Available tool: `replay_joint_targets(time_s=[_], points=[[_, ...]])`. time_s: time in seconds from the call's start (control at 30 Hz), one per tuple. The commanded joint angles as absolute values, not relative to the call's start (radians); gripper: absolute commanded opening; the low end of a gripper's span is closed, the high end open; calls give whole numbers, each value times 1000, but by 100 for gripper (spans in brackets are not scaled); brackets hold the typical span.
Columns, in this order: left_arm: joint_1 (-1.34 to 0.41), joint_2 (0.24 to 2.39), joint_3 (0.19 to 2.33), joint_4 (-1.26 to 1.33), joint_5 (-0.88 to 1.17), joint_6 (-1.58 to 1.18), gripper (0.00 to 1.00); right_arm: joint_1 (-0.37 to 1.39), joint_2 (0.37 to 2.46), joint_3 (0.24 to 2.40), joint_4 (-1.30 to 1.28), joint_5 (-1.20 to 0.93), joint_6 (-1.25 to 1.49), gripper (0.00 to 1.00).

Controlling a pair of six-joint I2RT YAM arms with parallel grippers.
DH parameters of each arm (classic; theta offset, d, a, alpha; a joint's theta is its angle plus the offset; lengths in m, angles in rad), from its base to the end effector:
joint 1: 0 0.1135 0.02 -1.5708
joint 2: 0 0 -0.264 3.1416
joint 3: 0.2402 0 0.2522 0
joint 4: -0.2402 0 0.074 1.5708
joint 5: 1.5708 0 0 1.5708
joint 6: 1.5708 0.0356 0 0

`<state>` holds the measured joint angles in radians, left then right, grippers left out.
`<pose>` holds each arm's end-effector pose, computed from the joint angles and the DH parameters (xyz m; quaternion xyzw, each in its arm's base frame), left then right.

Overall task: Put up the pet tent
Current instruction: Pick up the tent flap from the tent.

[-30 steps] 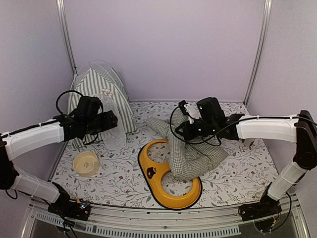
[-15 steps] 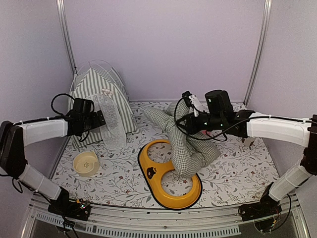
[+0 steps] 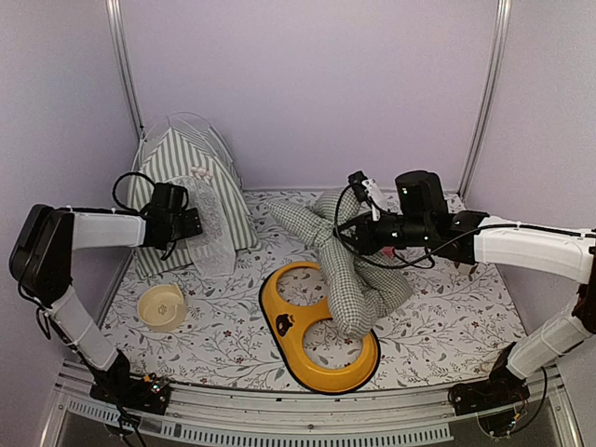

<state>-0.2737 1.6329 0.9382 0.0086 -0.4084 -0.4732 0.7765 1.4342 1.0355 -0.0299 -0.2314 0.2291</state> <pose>0.3365 -0.0798 0.1987 -0.1745 0.8719 0.0177 0.4571 0.2311 0.2384 0.2901 -0.2860 0.7877 0.3438 0.4237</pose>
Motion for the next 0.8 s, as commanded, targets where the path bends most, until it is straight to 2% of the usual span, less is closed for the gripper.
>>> replay_joint_targets(time_s=[0.0, 0.07, 0.13, 0.23, 0.3, 0.6, 0.77], points=[[-246, 1682, 982, 71, -426, -432, 77, 771, 1386, 1037, 29, -260, 244, 0], [-243, 1702, 998, 83, -409, -400, 63, 770, 1382, 1037, 28, -259, 244, 0], [-245, 1704, 1010, 92, -377, -375, 40, 770, 1376, 1036, 27, -256, 244, 0], [-257, 1665, 1013, 80, -312, -379, 12, 770, 1369, 1031, 28, -249, 245, 0], [-279, 1624, 1006, 62, -274, -396, 0, 770, 1368, 1028, 26, -244, 245, 0], [-458, 1434, 1036, -63, -219, -492, 0, 769, 1376, 1041, 16, -239, 225, 0], [-483, 1387, 1072, -108, -104, -579, 0, 757, 1392, 1073, 5, -248, 213, 0]])
